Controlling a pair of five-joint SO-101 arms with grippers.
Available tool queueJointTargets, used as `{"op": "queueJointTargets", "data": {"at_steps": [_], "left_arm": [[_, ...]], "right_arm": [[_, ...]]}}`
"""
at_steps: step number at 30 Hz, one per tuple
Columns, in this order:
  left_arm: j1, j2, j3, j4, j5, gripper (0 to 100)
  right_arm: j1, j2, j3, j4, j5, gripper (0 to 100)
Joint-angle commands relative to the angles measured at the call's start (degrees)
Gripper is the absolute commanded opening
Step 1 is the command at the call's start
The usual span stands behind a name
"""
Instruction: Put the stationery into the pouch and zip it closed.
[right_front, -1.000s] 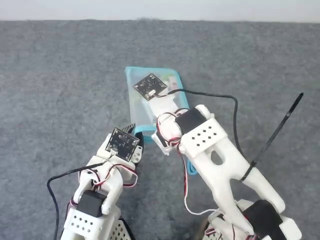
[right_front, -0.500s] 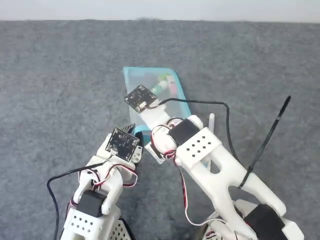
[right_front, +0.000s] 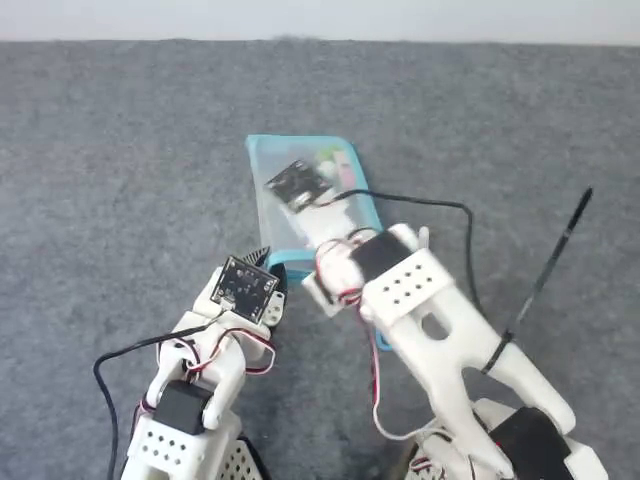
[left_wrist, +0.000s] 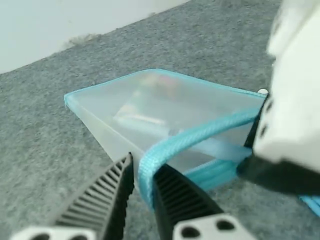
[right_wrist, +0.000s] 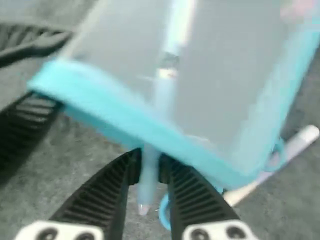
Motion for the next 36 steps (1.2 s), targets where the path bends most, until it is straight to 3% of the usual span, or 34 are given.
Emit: {"op": "queueJointTargets", "data": {"at_steps": [1, 11, 21, 29, 36], "left_arm": [[0.3, 0.0, -0.3, -1.5, 1.0, 1], [0.4, 0.0, -0.3, -1.6, 1.0, 1], [0.4, 0.0, -0.3, -1.6, 1.0, 1], [0.4, 0.0, -0.3, -1.6, 1.0, 1], [0.4, 0.2, -0.3, -1.6, 1.0, 1]], "right_arm": [[5.9, -2.7, -1.8, 1.1, -3.3, 0.4], [15.5, -2.7, -11.5, 11.8, -4.8, 0.6], [12.0, 1.2, -13.4, 10.6, -4.4, 0.8], [4.0, 8.2, -17.7, 10.6, -2.5, 24.0], [2.3, 8.3, -25.1, 10.8, -1.6, 22.0]]}}
